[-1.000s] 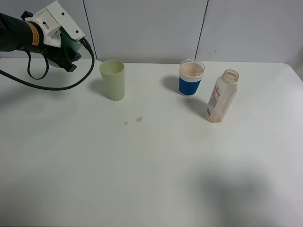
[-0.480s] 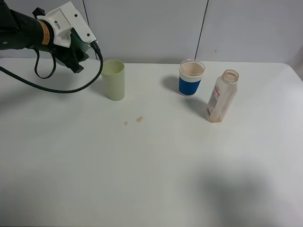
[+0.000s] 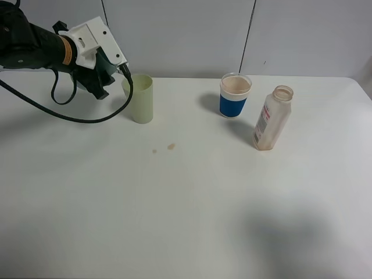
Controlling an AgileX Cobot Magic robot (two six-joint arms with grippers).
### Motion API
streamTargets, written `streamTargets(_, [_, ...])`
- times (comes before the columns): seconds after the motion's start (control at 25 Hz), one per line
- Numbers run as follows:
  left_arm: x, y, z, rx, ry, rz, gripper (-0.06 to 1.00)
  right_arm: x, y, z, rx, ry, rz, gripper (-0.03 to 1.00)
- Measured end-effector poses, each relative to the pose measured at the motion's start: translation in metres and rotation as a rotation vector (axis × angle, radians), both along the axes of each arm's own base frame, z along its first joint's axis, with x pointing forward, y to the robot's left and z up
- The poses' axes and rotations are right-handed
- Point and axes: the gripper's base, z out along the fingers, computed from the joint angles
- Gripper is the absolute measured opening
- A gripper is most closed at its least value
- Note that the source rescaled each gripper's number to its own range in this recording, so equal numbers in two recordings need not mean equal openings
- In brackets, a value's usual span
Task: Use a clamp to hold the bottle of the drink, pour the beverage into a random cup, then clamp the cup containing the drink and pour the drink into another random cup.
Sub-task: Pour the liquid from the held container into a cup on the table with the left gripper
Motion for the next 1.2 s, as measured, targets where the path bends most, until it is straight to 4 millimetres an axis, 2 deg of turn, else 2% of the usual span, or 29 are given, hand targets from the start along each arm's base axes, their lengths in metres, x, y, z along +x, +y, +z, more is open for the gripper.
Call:
streamTargets(0.4, [0.000,-0.003,-0.004,0.043,0.006,-0.025,0.01,0.000,0.000,0.000,0.000,0.000,0.000,1.00])
streamTargets(0.72, [0.009,-0.003,0.010,0.064,-0.038,-0.012,0.01,0.000,0.000,0.000,0.000,0.000,0.000,1.00])
streamTargets(1.2, [0.008,-0.007,0.008,0.137,-0.040,-0.041,0.01,0.000,0.000,0.000,0.000,0.000,0.000,1.00])
